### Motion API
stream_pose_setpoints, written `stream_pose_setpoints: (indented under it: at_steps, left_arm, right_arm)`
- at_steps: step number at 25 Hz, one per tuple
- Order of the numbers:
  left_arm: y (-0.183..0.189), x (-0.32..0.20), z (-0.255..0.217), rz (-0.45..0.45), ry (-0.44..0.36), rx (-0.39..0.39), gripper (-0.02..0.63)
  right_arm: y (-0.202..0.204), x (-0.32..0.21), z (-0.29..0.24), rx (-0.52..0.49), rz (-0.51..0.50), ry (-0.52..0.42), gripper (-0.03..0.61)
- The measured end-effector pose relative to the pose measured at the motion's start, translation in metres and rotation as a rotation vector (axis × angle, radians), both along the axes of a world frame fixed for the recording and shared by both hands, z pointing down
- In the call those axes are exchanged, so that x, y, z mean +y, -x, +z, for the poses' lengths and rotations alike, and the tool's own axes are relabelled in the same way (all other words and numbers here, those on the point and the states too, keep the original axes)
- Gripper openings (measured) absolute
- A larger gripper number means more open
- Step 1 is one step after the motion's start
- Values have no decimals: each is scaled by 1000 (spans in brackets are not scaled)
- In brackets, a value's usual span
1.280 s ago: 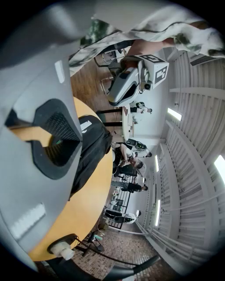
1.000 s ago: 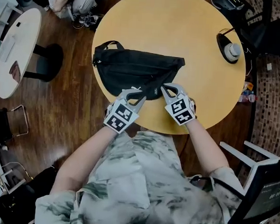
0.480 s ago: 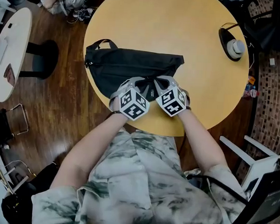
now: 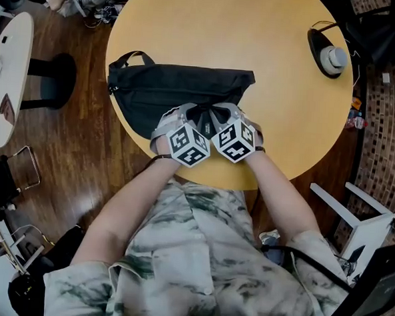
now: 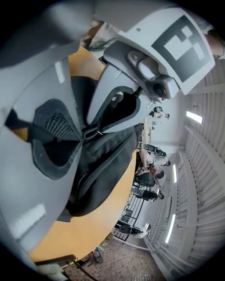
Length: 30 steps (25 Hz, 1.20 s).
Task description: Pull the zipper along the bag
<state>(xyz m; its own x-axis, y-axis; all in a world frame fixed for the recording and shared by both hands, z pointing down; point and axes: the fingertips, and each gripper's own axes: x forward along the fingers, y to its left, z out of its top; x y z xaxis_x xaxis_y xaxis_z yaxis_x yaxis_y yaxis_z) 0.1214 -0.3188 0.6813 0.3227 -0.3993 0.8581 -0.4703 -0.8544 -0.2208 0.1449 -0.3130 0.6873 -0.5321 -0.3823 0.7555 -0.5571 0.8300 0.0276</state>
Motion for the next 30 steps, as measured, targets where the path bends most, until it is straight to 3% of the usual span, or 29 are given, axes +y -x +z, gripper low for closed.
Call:
stream_pose_setpoints:
  at_steps: [4, 19, 30]
  left_arm:
    - [-3, -1, 0, -15, 3, 39, 32]
    - [22, 12, -14, -43, 113, 173, 25]
    - [52, 7, -34, 27, 135, 254, 25]
  right_arm:
    - [-1, -4, 0, -14, 8, -4, 6]
    - [-5, -4, 5, 7, 76, 62, 6]
    - [-7, -7, 4, 62, 200, 104, 5]
